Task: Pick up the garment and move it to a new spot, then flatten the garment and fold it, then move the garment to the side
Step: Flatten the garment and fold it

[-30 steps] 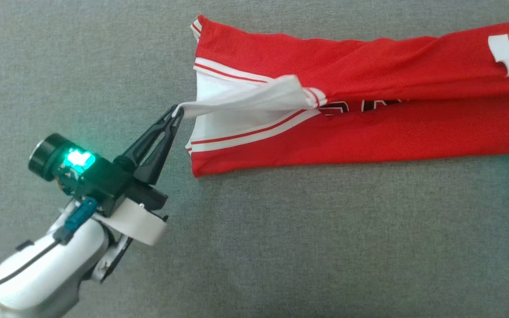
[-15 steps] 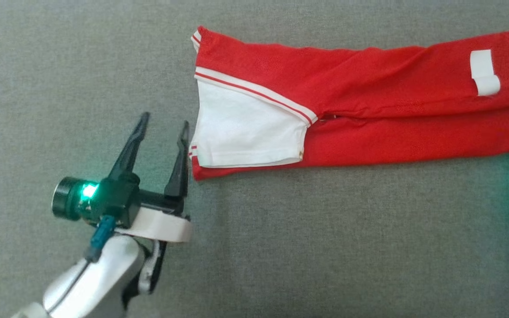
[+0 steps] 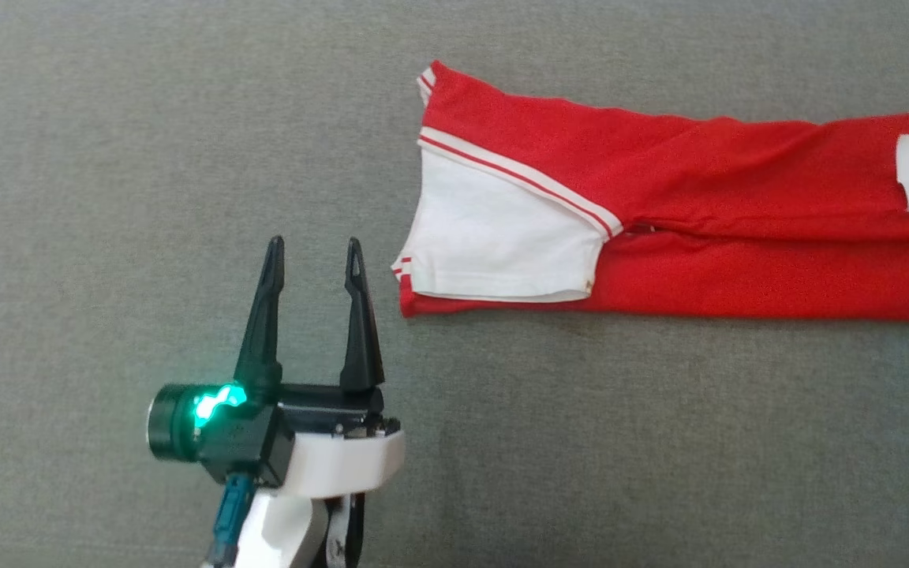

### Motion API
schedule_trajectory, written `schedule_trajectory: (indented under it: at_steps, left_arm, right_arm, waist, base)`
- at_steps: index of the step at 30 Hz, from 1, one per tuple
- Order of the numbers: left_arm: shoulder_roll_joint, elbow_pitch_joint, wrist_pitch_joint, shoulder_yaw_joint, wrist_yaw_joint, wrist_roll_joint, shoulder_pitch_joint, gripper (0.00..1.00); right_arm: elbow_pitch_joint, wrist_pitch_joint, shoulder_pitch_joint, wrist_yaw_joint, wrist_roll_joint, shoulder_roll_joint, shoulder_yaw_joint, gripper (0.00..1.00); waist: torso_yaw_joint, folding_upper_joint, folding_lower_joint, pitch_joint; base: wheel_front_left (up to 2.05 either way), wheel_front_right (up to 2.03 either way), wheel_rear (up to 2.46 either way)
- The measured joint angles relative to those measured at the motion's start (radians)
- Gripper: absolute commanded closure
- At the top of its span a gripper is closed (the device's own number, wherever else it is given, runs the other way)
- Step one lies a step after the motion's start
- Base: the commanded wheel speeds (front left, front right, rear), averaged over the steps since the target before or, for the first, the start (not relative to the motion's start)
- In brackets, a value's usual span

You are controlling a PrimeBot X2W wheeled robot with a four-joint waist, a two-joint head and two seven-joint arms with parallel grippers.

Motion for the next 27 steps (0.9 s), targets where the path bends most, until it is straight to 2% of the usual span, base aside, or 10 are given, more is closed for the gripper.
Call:
schedule_trajectory:
  at_steps: [4, 7, 8, 9, 11, 12, 19, 27]
  left_arm:
    - [-0.051, -0.001, 0.0, 0.053, -0.057, 0.047, 0.05, 0.0]
    - [-0.075, 0.002, 0.0, 0.087, -0.096, 0.074, 0.075, 0.0]
    - [-0.08, 0.003, 0.0, 0.098, -0.104, 0.083, 0.08, 0.0]
    - [-0.084, 0.003, 0.0, 0.111, -0.112, 0.091, 0.086, 0.0]
    - [-0.093, 0.005, 0.0, 0.136, -0.13, 0.102, 0.096, 0.0]
    - [-0.097, 0.006, 0.0, 0.147, -0.137, 0.106, 0.101, 0.0]
    - [-0.113, 0.016, 0.0, 0.198, -0.179, 0.137, 0.127, 0.0]
    - [-0.126, 0.026, 0.0, 0.234, -0.214, 0.152, 0.153, 0.0]
  right_arm:
    - [0.117, 0.042, -0.014, 0.0, 0.0, 0.007, -0.021, 0.0]
    - [0.15, 0.074, -0.014, 0.0, 0.013, 0.011, -0.007, 0.2]
    - [0.152, 0.085, -0.014, 0.0, 0.026, 0.011, -0.002, 0.31]
    - [0.152, 0.094, -0.014, 0.0, 0.039, 0.011, 0.009, 0.65]
    - [0.15, 0.102, -0.014, 0.0, 0.064, 0.011, 0.035, 0.65]
    - [0.149, 0.106, -0.014, 0.0, 0.077, 0.011, 0.049, 1.0]
    - [0.159, 0.06, -0.014, 0.0, 0.099, -0.004, 0.094, 1.0]
    - [0.124, 0.021, -0.014, 0.0, 0.118, -0.091, 0.105, 1.0]
  waist:
    - [0.024, 0.0, 0.0, -0.017]
    - [0.037, 0.0, -0.0001, -0.029]
    - [0.039, 0.0, -0.0001, -0.034]
    - [0.041, 0.0, -0.0001, -0.038]
    - [0.041, 0.0, -0.0001, -0.047]
    - [0.04, 0.0, -0.0001, -0.051]
    - [0.018, 0.0, 0.0, -0.079]
    - [-0.014, 0.0, 0.0, -0.116]
  base:
    - [0.0, 0.0, 0.0]
    - [0.0, 0.0, 0.0]
    - [0.0, 0.0, 0.0]
    - [0.0, 0.0, 0.0]
    - [0.0, 0.0, 0.0]
    - [0.0, 0.0, 0.0]
    - [0.0, 0.0, 0.0]
    - [0.0, 0.0, 0.0]
